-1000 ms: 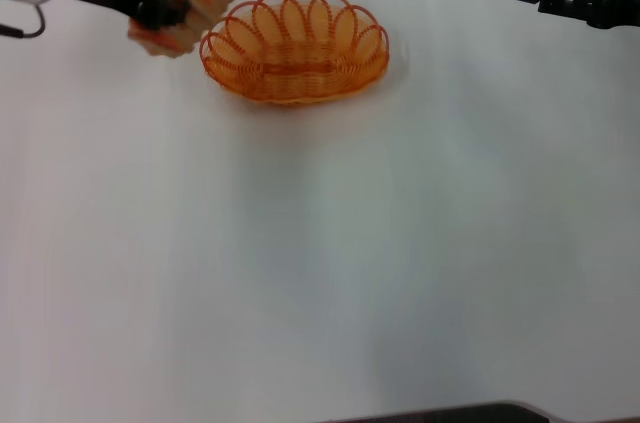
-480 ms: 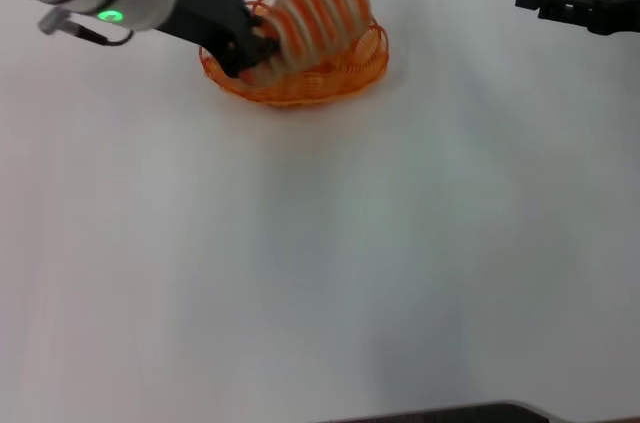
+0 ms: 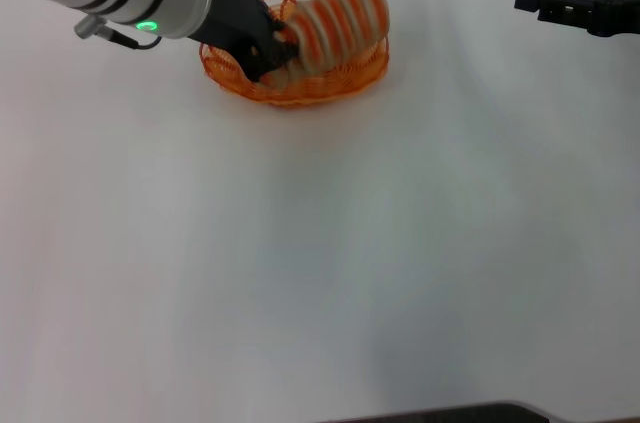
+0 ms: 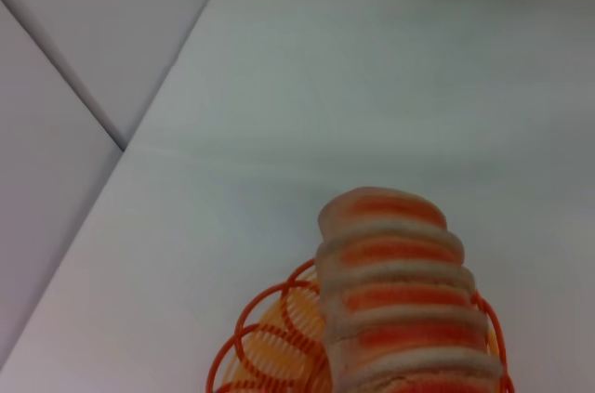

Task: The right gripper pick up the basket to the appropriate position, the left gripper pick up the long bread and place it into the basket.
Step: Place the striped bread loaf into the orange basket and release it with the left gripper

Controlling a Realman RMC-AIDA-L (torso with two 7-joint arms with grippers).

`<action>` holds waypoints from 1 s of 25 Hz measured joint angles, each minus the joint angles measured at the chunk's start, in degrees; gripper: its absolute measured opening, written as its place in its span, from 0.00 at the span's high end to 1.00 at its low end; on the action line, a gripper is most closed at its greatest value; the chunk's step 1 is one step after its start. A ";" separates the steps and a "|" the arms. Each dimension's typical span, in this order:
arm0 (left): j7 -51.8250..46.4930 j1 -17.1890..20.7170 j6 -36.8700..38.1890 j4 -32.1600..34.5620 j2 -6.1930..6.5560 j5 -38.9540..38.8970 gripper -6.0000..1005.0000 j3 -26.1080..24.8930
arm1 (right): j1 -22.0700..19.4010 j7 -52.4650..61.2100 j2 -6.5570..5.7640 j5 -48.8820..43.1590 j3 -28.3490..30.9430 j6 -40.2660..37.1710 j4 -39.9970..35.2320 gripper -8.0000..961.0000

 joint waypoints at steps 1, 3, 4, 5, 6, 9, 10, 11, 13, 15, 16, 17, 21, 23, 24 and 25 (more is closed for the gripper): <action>-0.08 -0.10 -0.81 -0.69 -0.02 0.07 0.81 0.09 | 0.00 0.00 0.02 0.00 0.00 -0.01 0.00 0.12; -0.11 0.01 -2.34 -1.35 -0.08 0.09 0.81 0.33 | -0.01 0.11 0.09 -0.17 0.00 0.00 -0.05 0.12; -0.17 0.23 -3.24 -1.53 -0.11 0.09 0.81 0.51 | -0.01 0.32 0.13 -0.34 0.00 0.06 -0.13 0.12; -0.36 0.50 -4.11 -1.54 -0.13 0.11 0.81 0.85 | 0.05 0.62 0.13 -0.48 0.00 0.18 -0.15 0.12; -0.55 0.84 -4.92 -1.50 -0.15 0.18 0.81 1.20 | 0.12 0.87 0.13 -0.54 0.00 0.30 -0.16 0.12; -0.95 1.86 -7.20 -0.97 -0.18 0.46 0.82 2.82 | 0.28 1.12 0.13 -0.57 0.06 0.41 -0.16 0.12; -1.01 2.02 -7.32 -0.84 -0.17 0.52 0.82 3.44 | 0.29 1.13 0.17 -0.58 0.12 0.40 -0.23 0.12; -1.12 2.05 -7.28 -0.79 -0.15 0.55 0.80 3.80 | 0.29 1.16 0.23 -0.58 0.21 0.40 -0.31 0.12; -1.62 2.02 -7.06 -0.83 -0.11 0.62 0.78 3.93 | 0.32 1.30 0.30 -0.60 0.31 0.41 -0.36 0.12; -2.12 1.98 -6.99 -0.94 -0.10 0.66 0.75 3.77 | 0.40 1.58 0.38 -0.61 0.33 0.42 -0.37 0.12; -2.35 1.98 -7.10 -0.98 -0.08 0.70 0.73 3.50 | 0.46 1.72 0.40 -0.62 0.34 0.44 -0.37 0.12; -2.35 1.98 -7.10 -0.98 -0.08 0.70 0.72 3.50 | 0.52 1.81 0.41 -0.62 0.34 0.47 -0.39 0.12; -2.66 2.15 -7.67 -0.99 0.01 0.72 0.65 3.36 | 0.74 1.91 0.40 -0.62 0.25 0.54 -0.47 0.12; -2.69 2.21 -7.81 -1.31 0.09 0.73 0.51 3.33 | 0.80 1.95 0.40 -0.62 0.20 0.56 -0.49 0.12; -2.71 2.21 -7.82 -1.45 0.12 0.73 0.44 3.32 | 0.83 1.95 0.40 -0.62 0.19 0.56 -0.50 0.12; -2.77 2.21 -7.80 -1.55 0.14 0.73 0.40 3.32 | 0.86 1.95 0.39 -0.62 0.19 0.58 -0.51 0.12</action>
